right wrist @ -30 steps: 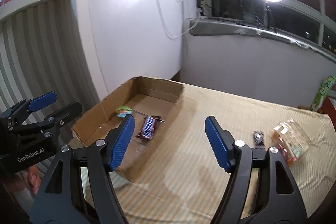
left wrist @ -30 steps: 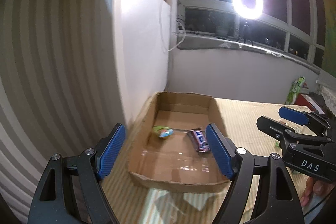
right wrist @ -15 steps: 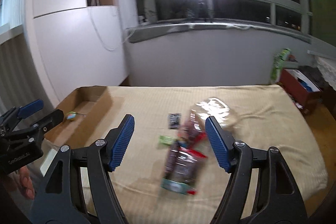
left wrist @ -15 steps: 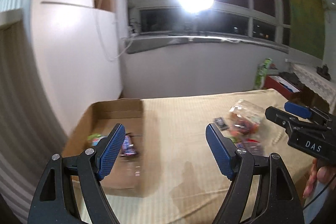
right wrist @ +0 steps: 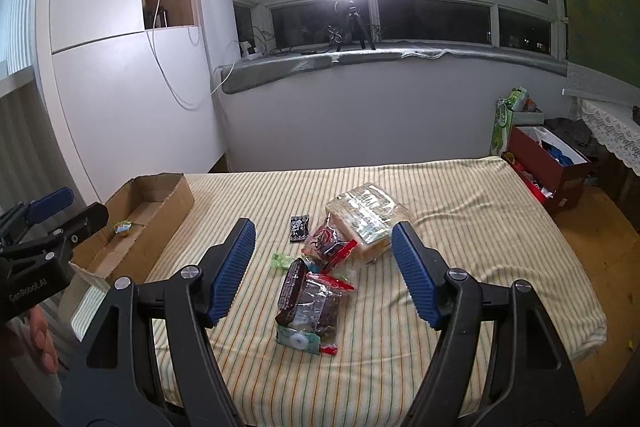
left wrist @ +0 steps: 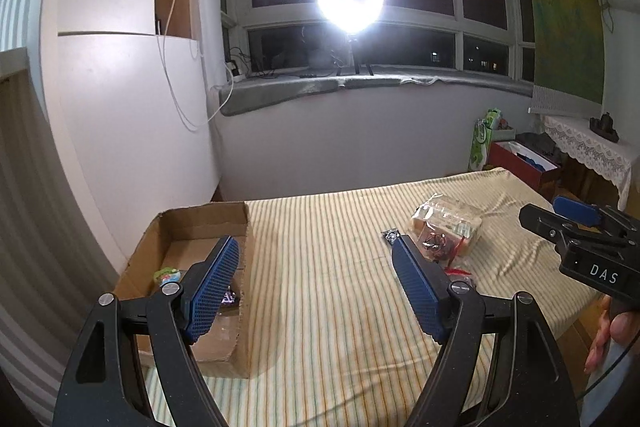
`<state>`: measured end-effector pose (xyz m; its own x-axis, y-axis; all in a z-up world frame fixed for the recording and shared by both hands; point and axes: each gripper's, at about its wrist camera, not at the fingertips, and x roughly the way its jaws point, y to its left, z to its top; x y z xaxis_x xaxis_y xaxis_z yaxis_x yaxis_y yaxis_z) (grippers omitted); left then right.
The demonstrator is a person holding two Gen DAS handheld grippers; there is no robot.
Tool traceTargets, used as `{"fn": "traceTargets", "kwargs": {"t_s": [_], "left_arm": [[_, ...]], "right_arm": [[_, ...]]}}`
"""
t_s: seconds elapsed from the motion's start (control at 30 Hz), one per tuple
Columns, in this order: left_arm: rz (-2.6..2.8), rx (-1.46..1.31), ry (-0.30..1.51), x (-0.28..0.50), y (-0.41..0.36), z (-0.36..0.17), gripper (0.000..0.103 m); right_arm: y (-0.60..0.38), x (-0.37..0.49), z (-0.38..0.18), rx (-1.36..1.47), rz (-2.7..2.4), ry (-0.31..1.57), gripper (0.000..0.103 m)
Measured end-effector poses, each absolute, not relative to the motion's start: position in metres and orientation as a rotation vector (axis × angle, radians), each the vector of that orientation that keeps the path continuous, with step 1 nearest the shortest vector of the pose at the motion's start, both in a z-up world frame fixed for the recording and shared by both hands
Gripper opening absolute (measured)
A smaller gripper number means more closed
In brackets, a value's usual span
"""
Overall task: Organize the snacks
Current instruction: 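Move both open tools back over the snack pile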
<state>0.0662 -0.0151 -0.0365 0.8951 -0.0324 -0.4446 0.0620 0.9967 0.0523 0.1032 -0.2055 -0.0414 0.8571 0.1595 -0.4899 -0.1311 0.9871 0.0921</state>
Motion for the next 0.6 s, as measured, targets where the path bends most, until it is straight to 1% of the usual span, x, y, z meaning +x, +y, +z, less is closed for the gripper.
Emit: {"fn": "traceTargets", "kwargs": {"t_s": [0.2,0.33,0.43,0.6], "left_arm": [[-0.063,0.076,0.457,0.062,-0.025,-0.036,0.079],[-0.076,0.084,0.465,0.064,-0.031,-0.04,0.079],[-0.089,0.088,0.485,0.069,-0.039,-0.048,0.079],[-0.117,0.089,0.566,0.082,-0.054,-0.08,0.079]], "right_arm": [[-0.214,0.1,-0.044,0.069,0.143,0.523,0.074],[-0.222,0.101,-0.056,0.083,0.138,0.548,0.074],[-0.225,0.105,-0.075,0.086,0.143,0.591,0.074],[-0.228,0.113,-0.113,0.097,0.154,0.674,0.074]]}}
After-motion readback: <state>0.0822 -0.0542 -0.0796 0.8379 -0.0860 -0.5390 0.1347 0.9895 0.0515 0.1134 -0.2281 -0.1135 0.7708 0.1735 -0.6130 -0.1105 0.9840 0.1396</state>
